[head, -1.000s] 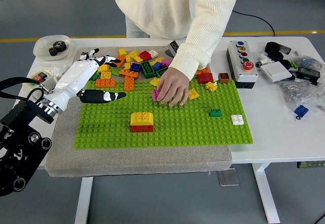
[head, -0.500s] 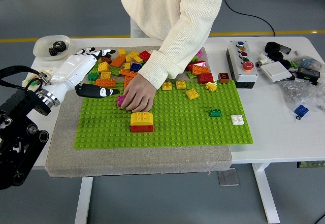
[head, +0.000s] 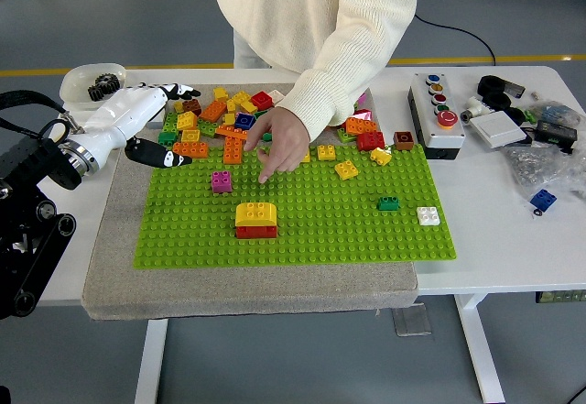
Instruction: Pick up the brick,pile it on top of brick,press brick,pick up the brick,pile it on top of brick,press brick
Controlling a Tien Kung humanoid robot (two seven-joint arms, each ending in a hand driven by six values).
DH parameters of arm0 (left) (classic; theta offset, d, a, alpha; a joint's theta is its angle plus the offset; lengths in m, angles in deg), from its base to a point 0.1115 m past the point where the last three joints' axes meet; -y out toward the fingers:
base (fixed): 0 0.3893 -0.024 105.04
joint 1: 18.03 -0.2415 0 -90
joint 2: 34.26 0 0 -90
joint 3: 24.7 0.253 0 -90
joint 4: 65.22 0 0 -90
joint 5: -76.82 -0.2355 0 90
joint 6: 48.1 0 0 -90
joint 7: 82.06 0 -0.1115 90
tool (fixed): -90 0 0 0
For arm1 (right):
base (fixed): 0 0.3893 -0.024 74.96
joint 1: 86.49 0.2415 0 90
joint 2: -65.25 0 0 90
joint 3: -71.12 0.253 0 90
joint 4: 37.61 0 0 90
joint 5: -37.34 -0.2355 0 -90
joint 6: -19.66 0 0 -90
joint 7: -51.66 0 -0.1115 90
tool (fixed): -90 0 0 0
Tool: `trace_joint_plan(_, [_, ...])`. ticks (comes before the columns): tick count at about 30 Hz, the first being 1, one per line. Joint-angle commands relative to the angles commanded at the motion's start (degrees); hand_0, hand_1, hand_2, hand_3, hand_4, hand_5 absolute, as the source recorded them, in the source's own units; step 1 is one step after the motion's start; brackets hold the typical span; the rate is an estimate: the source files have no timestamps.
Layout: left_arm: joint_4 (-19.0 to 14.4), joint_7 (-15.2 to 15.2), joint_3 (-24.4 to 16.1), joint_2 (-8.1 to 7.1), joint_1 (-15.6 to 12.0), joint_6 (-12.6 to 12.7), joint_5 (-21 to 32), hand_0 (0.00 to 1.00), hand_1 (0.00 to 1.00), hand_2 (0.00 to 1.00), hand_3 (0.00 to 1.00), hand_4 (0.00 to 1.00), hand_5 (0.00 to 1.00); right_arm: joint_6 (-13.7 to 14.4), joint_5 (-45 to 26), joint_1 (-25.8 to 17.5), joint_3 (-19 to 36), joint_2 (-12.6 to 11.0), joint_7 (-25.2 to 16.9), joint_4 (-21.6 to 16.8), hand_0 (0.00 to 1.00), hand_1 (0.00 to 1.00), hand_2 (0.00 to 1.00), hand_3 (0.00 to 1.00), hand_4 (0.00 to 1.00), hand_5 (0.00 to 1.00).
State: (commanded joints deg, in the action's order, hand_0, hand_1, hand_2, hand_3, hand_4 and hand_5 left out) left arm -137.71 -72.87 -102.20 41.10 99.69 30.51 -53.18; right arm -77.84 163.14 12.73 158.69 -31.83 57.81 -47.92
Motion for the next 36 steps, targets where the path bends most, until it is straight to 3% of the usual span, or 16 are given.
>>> trace_joint_plan(1, [-0.3,-0.6,0.1,0.08,0.3,-1.1,0.0,0.740,0.668,0.655,0.743,0.998,0.087,0.0,0.1,0.0,0.0,0.0,0.0,0.0,0.740,0.647,0.712,0.586,0.808,0.374])
trace_joint_plan(6, [-0.9,-2.0,0.6,0.29,1.4,-3.7,0.0,0.740,0.668,0.655,0.743,0.998,0.087,-0.1,0.3,0.1,0.0,0.0,0.1,0.0,0.740,0.647,0.712,0.586,0.808,0.374])
trace_joint_plan(7, [-0.9,-2.1,0.6,0.29,1.4,-3.7,0.0,0.707,0.634,0.589,0.719,0.998,0.082,-0.1,0.3,0.1,0.0,0.0,0.1,0.0,0.740,0.647,0.712,0.586,0.808,0.374])
trace_joint_plan(12, [-0.8,-3.8,0.6,1.09,2.6,-6.1,0.0,0.707,0.634,0.589,0.719,0.998,0.082,-0.1,0.4,0.2,-0.2,-0.1,0.0,0.0,0.740,0.647,0.712,0.586,0.808,0.374])
trace_joint_plan(13, [-0.8,-4.0,0.7,1.21,2.7,-6.5,0.0,0.674,0.601,0.518,0.650,0.998,0.064,-0.1,0.5,0.1,-0.2,-0.1,0.1,0.0,0.740,0.647,0.712,0.587,0.808,0.374])
trace_joint_plan(18, [-1.1,-5.8,1.0,2.13,3.7,-9.3,0.0,0.674,0.601,0.518,0.650,0.998,0.064,-0.1,0.9,0.2,-0.1,-0.3,0.1,0.0,0.740,0.647,0.712,0.587,0.808,0.374])
trace_joint_plan(23, [-1.1,-8.3,2.2,3.73,4.8,-13.3,0.0,0.674,0.600,0.512,0.675,0.998,0.062,-0.2,0.9,0.4,-0.2,-0.3,0.0,0.0,0.740,0.647,0.712,0.587,0.808,0.375])
trace_joint_plan(27, [-0.4,-9.6,3.1,5.11,5.9,-15.1,0.0,0.683,0.619,0.534,0.714,0.998,0.063,-0.2,0.9,0.5,-0.2,-0.3,0.1,0.0,0.740,0.647,0.712,0.589,0.810,0.374])
trace_joint_plan(31, [1.9,-10.1,3.9,6.56,7.1,-15.4,0.0,0.718,0.637,0.556,0.735,0.998,0.068,-0.2,0.7,0.6,-0.3,-0.3,0.1,0.0,0.740,0.647,0.712,0.589,0.810,0.374])
trace_joint_plan(36, [3.9,-9.5,4.0,7.25,8.1,-14.8,0.0,0.718,0.637,0.556,0.735,0.998,0.068,-0.2,0.7,0.6,-0.3,-0.3,0.1,0.0,0.740,0.647,0.712,0.589,0.810,0.374])
